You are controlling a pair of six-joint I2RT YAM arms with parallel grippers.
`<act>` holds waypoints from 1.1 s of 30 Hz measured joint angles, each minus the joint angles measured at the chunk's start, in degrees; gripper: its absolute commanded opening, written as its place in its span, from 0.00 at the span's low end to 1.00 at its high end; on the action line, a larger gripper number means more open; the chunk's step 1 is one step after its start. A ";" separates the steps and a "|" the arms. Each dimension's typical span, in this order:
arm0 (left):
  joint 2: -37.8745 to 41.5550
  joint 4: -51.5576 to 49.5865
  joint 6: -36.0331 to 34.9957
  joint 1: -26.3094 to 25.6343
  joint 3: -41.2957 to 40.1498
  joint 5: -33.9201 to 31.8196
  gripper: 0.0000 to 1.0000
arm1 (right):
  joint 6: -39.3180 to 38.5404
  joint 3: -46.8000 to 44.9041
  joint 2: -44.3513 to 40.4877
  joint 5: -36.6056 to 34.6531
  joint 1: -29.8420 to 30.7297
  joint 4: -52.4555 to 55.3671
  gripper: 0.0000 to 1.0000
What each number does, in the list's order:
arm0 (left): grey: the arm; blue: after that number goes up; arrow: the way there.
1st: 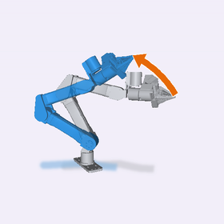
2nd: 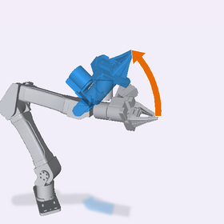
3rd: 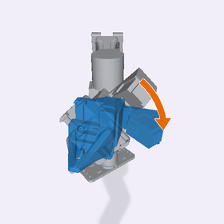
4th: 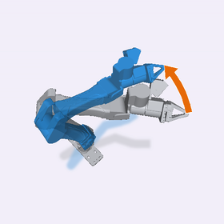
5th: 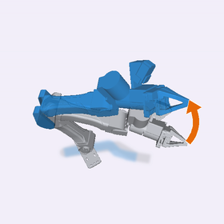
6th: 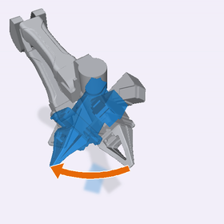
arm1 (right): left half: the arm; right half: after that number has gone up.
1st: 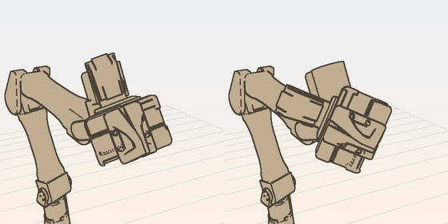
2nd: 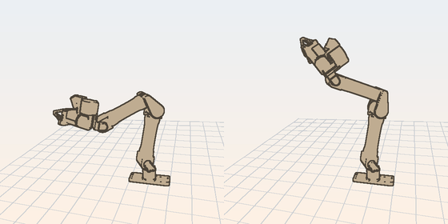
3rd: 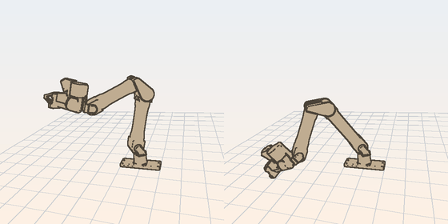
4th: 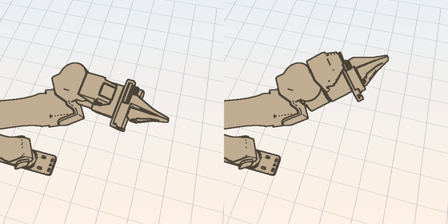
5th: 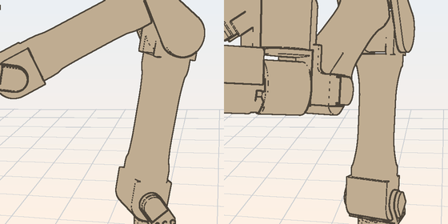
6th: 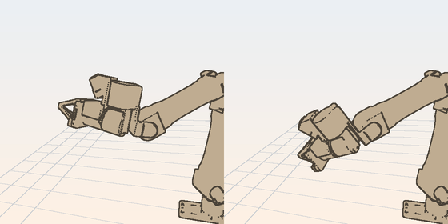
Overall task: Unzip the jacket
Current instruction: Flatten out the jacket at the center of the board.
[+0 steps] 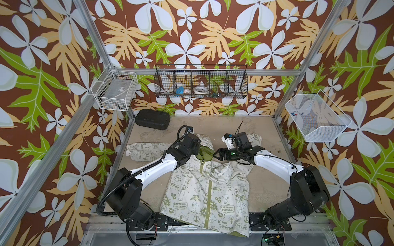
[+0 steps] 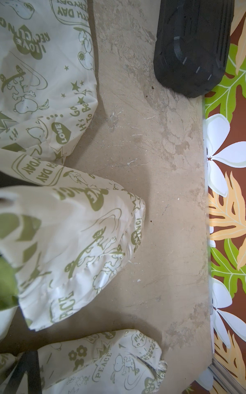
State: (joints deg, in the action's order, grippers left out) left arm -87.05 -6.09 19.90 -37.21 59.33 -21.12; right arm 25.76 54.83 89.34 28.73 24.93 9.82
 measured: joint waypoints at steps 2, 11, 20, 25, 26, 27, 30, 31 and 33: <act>0.00 -0.22 0.81 0.37 0.09 0.61 0.00 | 0.37 -1.38 1.46 0.52 0.42 -3.58 0.78; 2.64 -0.11 3.06 2.80 -1.46 2.75 0.00 | 4.02 -0.39 8.68 3.78 0.52 -13.49 0.76; 4.39 1.70 5.09 4.11 -4.13 5.03 0.00 | 5.07 9.70 19.21 8.24 0.48 -15.21 0.71; 4.94 2.05 5.25 4.52 -4.96 5.09 0.00 | 2.54 11.13 20.35 8.11 0.48 -11.72 0.70; 4.96 2.01 5.25 4.59 -5.07 5.09 0.00 | 2.32 11.61 20.96 8.11 0.50 -11.47 0.70; 5.01 2.03 5.25 4.72 -5.16 5.11 0.00 | 2.03 12.17 21.88 8.07 0.50 -11.10 0.70; 5.18 2.10 5.25 4.96 -5.18 5.44 0.00 | 0.96 14.82 25.51 8.09 0.50 -10.16 0.59; 5.18 2.16 5.25 5.05 -5.18 5.70 0.00 | 0.63 16.13 26.80 8.17 0.50 -9.60 0.52; 5.16 1.99 5.20 5.31 -5.07 6.19 0.00 | -0.20 18.91 28.35 8.28 0.50 -8.37 0.24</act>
State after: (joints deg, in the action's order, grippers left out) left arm -81.89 -4.10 25.10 -31.90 54.26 -14.94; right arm 25.56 73.73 117.69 37.01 25.43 1.45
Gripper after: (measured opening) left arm 0.053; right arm 0.480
